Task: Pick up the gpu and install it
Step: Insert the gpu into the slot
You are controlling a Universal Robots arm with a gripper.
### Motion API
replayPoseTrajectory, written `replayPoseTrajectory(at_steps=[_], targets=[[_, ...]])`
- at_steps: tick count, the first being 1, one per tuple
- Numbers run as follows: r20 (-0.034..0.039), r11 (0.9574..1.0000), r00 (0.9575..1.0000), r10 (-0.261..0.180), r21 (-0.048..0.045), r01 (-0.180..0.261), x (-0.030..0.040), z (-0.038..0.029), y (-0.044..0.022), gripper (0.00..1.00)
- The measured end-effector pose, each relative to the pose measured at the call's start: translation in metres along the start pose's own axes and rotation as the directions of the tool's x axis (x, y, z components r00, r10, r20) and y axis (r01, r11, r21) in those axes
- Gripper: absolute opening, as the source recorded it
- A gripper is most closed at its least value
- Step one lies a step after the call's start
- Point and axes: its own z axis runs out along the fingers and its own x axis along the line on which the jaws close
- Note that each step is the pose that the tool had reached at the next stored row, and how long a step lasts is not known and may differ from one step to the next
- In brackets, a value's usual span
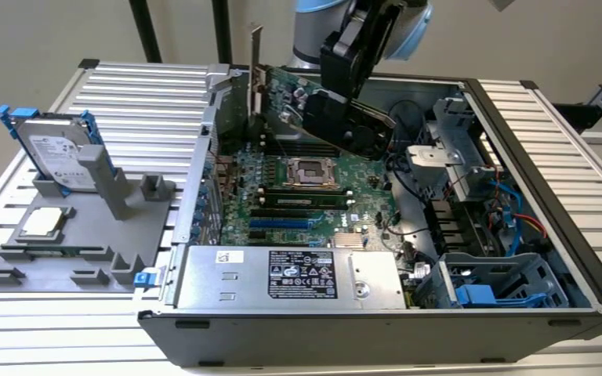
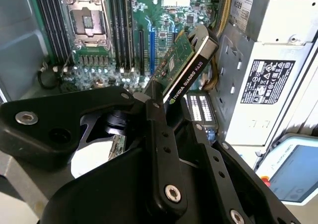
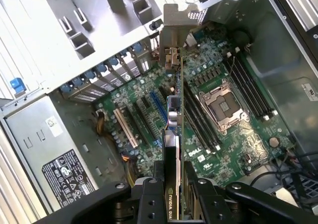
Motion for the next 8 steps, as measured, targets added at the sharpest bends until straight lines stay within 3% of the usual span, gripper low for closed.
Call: replayPoseTrajectory(at_steps=[8], targets=[[-0.0024, 0.9998, 0.9998, -0.021, 0.0001, 0.021, 0.0000, 0.0000, 0.0000, 0.00]])
